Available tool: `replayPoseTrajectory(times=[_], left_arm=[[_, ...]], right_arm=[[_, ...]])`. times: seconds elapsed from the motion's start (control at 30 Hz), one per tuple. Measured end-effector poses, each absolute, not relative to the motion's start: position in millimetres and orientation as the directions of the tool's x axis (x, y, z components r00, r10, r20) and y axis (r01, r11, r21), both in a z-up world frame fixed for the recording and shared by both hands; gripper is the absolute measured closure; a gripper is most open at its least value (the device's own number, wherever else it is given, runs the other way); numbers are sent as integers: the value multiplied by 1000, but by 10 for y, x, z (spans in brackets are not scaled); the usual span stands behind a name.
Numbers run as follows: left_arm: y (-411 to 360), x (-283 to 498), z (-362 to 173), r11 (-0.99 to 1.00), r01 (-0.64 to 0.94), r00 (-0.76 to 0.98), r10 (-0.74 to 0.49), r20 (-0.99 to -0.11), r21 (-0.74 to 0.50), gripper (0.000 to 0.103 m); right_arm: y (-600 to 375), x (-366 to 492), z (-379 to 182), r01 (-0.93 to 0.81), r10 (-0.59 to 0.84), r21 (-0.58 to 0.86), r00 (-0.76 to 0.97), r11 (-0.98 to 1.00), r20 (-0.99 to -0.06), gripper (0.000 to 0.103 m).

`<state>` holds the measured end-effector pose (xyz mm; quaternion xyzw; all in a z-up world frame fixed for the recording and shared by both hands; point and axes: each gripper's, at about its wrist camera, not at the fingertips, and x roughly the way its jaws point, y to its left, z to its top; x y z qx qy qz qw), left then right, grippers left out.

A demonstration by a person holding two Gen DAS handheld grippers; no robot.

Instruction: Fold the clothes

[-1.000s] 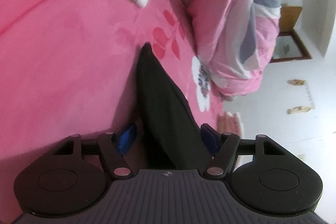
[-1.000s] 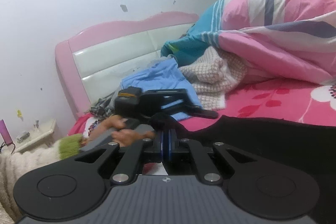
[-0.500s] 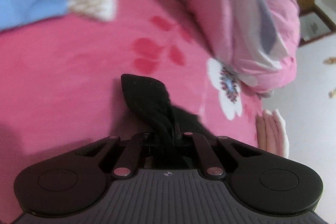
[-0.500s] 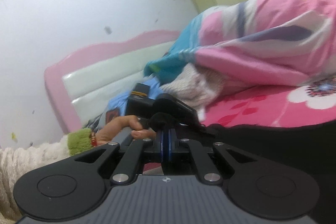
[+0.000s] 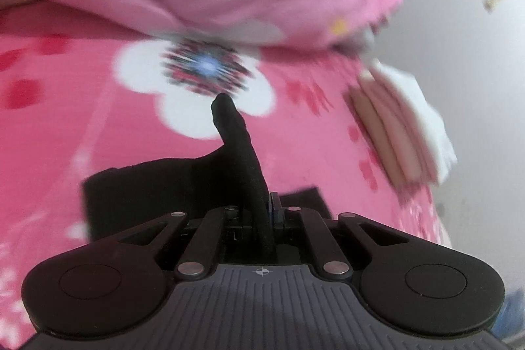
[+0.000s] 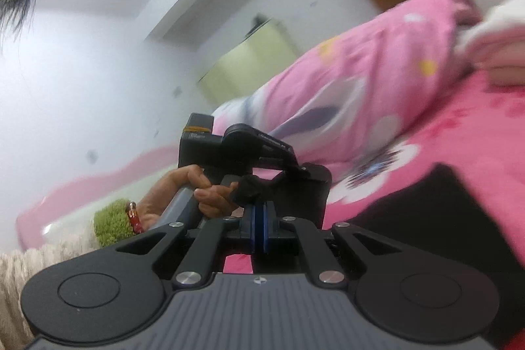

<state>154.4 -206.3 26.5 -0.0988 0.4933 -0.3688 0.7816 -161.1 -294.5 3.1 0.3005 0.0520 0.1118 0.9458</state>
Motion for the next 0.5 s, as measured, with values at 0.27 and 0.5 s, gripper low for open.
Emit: replayPoseTrajectory(times=[0.27, 0.5], left_arm=[[-2987, 1216, -106, 673, 636, 150, -588, -794, -378, 91], [-2663, 1084, 13, 579, 661, 149, -724, -674, -476, 50]], right_arm=[[-3468, -2087, -309, -12, 39, 726, 999, 688, -20, 100], [-3826, -2228, -797, 103, -4, 865, 993, 490, -116, 100]])
